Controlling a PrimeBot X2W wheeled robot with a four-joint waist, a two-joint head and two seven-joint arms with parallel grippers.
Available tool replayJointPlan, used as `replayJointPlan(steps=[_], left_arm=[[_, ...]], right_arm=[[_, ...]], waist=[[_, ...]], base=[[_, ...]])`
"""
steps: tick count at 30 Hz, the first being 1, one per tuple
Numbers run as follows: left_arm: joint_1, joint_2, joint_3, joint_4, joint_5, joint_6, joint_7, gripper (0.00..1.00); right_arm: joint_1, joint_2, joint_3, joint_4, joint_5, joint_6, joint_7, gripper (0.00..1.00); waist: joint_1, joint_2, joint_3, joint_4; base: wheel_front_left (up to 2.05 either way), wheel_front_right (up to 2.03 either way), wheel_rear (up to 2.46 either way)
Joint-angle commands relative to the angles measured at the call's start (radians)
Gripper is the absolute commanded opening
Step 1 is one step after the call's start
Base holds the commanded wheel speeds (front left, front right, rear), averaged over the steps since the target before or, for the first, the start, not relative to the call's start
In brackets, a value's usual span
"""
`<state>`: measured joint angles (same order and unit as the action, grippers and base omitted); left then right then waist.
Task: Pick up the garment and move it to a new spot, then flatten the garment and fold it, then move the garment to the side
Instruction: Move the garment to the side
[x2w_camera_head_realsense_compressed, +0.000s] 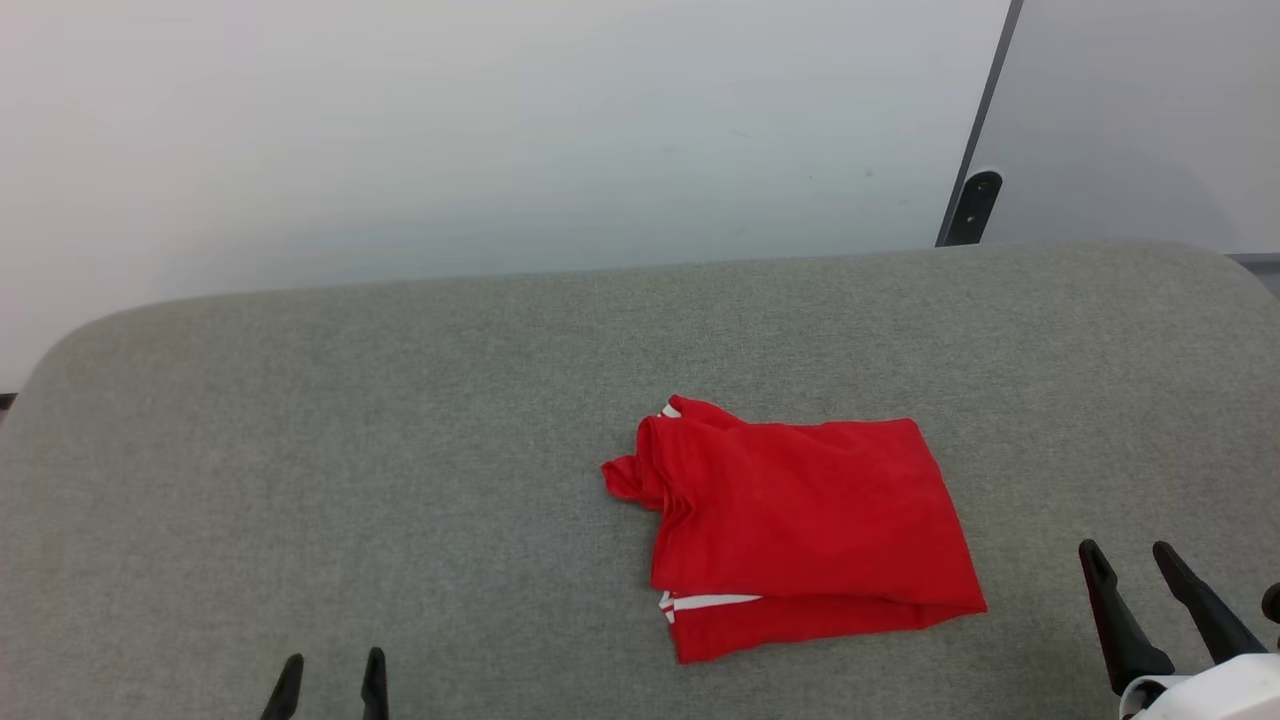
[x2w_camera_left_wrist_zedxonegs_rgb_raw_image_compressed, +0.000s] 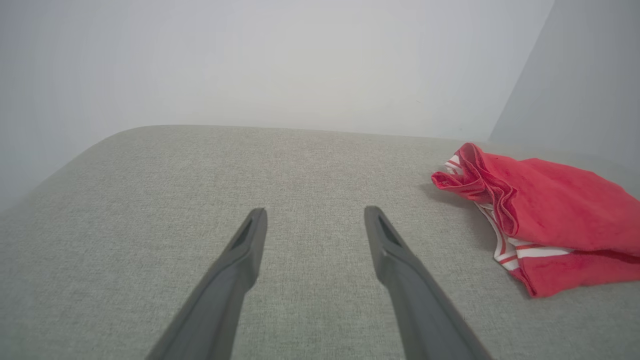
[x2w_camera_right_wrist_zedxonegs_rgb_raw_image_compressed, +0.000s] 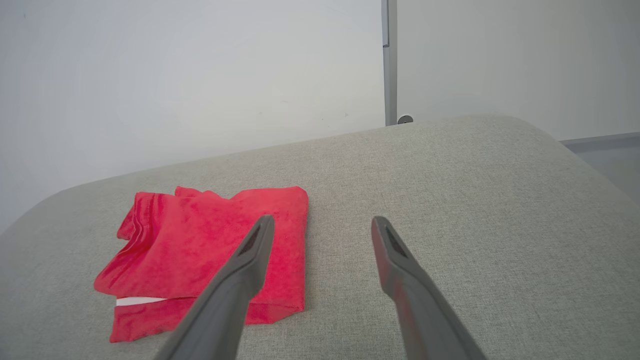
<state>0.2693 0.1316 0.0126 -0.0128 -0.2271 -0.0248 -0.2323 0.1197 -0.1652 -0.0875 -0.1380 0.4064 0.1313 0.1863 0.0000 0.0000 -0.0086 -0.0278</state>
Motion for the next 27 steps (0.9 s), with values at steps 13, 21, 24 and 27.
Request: replayJointPlan(steps=[13,21,24,27], left_arm=[[0.015,0.009,-0.010,-0.021,-0.003,0.013,-0.003,1.00],[0.004,0.013,-0.018,-0.023,-0.003,0.017,-0.005,1.00],[-0.003,0.014,-0.020,-0.024,-0.002,0.021,-0.005,1.00],[-0.019,0.012,-0.023,-0.027,-0.001,0.025,-0.008,1.00]], right_arm=[[0.001,0.007,0.005,-0.009,-0.004,-0.001,0.006,1.00],[-0.005,0.007,0.001,-0.010,-0.004,-0.001,0.007,1.00],[-0.016,0.006,0.009,0.006,0.004,-0.001,0.024,1.00],[-0.071,-0.011,0.030,0.045,0.007,-0.001,0.068,1.00]], waist=[[0.0000,0.0000,0.007,-0.002],[0.0000,0.0000,0.012,0.000],[0.0000,0.0000,0.019,0.003],[0.0000,0.0000,0.036,0.008]], base=[[0.00,0.00,0.00],[0.00,0.00,0.00],[0.00,0.00,0.00],[0.00,0.00,0.00]])
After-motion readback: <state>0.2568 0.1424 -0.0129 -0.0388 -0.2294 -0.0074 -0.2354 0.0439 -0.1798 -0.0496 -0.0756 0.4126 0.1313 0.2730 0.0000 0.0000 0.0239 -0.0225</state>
